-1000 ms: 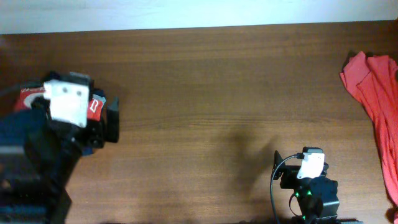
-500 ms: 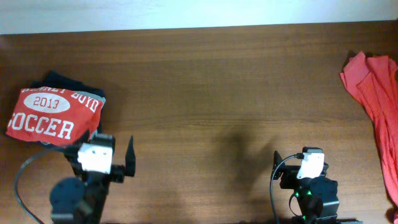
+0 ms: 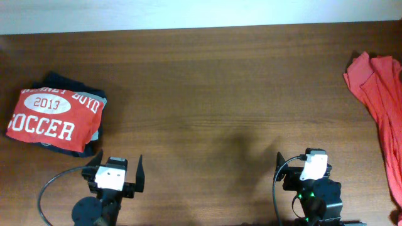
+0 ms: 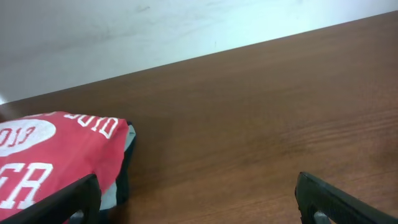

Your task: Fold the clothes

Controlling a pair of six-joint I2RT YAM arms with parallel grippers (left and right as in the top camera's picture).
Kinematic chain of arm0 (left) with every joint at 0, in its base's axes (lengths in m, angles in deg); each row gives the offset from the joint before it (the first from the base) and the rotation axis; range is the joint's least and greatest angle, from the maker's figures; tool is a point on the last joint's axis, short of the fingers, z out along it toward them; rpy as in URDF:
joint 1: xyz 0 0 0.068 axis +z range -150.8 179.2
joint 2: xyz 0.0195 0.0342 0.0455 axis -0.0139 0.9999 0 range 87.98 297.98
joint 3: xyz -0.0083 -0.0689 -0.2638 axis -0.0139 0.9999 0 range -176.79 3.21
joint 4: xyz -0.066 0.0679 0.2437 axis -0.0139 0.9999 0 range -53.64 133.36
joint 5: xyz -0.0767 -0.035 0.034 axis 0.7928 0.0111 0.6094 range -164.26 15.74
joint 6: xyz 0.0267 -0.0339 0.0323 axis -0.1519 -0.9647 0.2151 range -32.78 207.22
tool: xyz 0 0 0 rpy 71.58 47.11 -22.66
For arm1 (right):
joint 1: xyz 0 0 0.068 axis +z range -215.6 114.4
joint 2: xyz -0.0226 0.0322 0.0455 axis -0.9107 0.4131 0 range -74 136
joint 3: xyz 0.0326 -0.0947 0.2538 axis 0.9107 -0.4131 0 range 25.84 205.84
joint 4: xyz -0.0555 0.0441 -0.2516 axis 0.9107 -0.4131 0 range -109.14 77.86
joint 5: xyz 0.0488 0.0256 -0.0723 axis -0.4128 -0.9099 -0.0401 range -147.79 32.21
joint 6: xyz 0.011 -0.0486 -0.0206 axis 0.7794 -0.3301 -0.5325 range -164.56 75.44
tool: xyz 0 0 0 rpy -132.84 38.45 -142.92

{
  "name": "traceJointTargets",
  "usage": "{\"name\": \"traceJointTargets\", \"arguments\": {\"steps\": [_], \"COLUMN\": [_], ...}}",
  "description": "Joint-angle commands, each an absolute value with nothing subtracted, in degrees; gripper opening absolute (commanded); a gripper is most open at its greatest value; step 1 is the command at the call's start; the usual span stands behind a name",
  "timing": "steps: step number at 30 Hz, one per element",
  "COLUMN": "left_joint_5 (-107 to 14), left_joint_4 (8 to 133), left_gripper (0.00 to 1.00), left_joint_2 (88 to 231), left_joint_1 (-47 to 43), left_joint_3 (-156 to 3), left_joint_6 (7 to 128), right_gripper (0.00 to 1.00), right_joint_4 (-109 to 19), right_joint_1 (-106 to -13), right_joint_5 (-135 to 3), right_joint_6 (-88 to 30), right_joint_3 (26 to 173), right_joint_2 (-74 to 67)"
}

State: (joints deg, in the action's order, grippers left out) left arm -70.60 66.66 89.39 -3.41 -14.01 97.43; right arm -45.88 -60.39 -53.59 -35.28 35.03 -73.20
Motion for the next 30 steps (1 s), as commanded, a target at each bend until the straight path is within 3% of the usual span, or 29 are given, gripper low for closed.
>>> {"name": "traceJointTargets", "arguments": {"steps": [1,17,30], "left_joint_5": [-69.5,-69.6,-69.6], "left_joint_4": [65.1,51.2,50.9], "left_gripper": [0.99,0.99,0.99], "left_joint_2": [88.3,88.3,88.4], "left_joint_1": [-3.3,-3.3,-3.4], "left_joint_3": [-11.8,-1.5,-1.4], "left_joint_6": [97.1,97.1,97.1], "right_gripper": [0.99,0.99,0.99], "right_joint_4": [-45.7,-45.7,-45.7], "right_joint_1": [-60.8,-60.8,-60.8], "right_joint_5": [-53.7,-53.7,-53.7], "right_joint_6": [-34.7,-34.7,-34.7], "right_joint_3": [34.6,34.6,34.6], "right_joint_2": [-73.8,-73.8,-73.8]}}
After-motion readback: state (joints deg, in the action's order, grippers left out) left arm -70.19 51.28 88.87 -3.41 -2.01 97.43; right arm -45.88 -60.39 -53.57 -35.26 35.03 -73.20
